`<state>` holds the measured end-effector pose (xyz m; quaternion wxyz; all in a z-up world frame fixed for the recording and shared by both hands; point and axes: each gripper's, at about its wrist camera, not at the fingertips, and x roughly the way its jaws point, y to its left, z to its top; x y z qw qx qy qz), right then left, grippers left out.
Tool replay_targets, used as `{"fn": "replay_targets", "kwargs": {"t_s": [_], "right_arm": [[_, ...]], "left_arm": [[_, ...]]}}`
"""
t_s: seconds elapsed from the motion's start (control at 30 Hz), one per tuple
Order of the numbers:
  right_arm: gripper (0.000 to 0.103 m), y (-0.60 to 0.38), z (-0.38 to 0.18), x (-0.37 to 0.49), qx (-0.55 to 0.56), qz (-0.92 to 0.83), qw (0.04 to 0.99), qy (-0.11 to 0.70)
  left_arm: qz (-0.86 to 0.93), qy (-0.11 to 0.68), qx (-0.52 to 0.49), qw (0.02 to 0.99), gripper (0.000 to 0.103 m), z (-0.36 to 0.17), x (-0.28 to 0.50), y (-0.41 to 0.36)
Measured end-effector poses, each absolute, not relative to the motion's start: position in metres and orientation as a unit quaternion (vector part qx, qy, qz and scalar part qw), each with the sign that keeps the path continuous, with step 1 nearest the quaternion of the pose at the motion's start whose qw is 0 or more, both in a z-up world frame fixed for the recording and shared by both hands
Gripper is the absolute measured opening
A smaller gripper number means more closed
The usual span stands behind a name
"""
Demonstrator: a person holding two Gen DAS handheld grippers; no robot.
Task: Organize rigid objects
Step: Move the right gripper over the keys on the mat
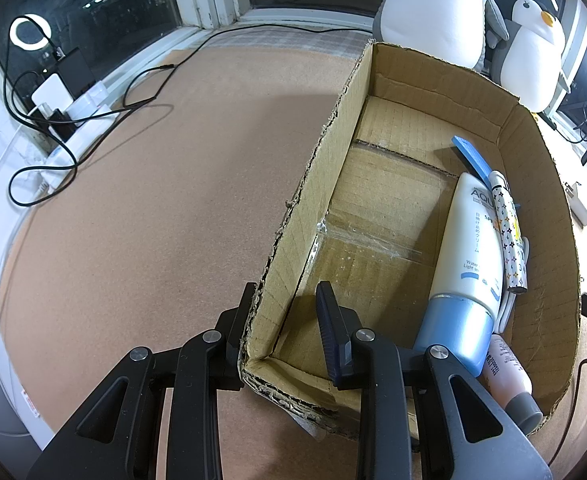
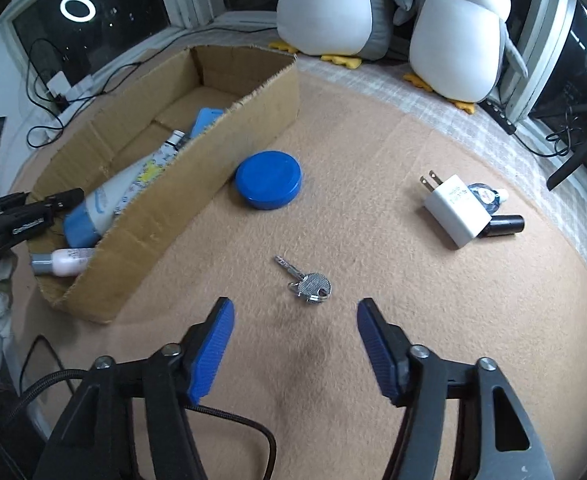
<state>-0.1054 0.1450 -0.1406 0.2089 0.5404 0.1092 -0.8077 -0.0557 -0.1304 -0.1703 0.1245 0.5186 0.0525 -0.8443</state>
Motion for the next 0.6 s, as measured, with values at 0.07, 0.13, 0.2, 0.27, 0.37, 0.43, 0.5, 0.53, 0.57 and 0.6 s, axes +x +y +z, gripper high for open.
{"fn": "replay_targets", "kwargs": {"t_s": [0.07, 0.13, 0.2, 0.27, 0.37, 0.43, 0.5, 0.53, 0.57, 0.6], "right_arm": [[0.047, 0.145, -0.146, -0.110, 0.544, -0.805, 0.208, 0.109], [0.041, 0.145, -0.149, -0.113, 0.546, -0.805, 0.203, 0.111], [0.040, 0.147, -0.150, -0.115, 0.546, -0.805, 0.203, 0.109], [0.039, 0.148, -0.150, -0.114, 0.544, -0.805, 0.208, 0.113], [0.033, 0.148, -0.150, -0.114, 0.540, -0.802, 0.216, 0.135], [0.029, 0.147, -0.151, -0.115, 0.540, -0.798, 0.223, 0.148], [0.027, 0.147, -0.152, -0.115, 0.539, -0.795, 0.225, 0.163], [0.026, 0.147, -0.153, -0.116, 0.539, -0.795, 0.224, 0.166], [0.026, 0.146, -0.153, -0.117, 0.538, -0.795, 0.225, 0.169], [0.025, 0.146, -0.153, -0.118, 0.537, -0.794, 0.229, 0.170]], "left_arm": [[-0.844, 0.053, 0.519, 0.125, 0.027, -0.170, -0.056, -0.130], [-0.844, 0.053, 0.519, 0.125, 0.027, -0.170, -0.056, -0.130], [-0.844, 0.053, 0.519, 0.125, 0.027, -0.170, -0.056, -0.130], [-0.844, 0.052, 0.519, 0.125, 0.027, -0.170, -0.056, -0.130], [-0.844, 0.052, 0.519, 0.125, 0.027, -0.170, -0.056, -0.131], [-0.844, 0.052, 0.519, 0.125, 0.027, -0.170, -0.056, -0.131], [-0.844, 0.052, 0.519, 0.125, 0.027, -0.170, -0.056, -0.131], [-0.844, 0.053, 0.519, 0.125, 0.027, -0.170, -0.056, -0.131], [-0.844, 0.053, 0.519, 0.125, 0.027, -0.170, -0.056, -0.131], [-0.844, 0.053, 0.519, 0.125, 0.027, -0.170, -0.056, -0.131]]}}
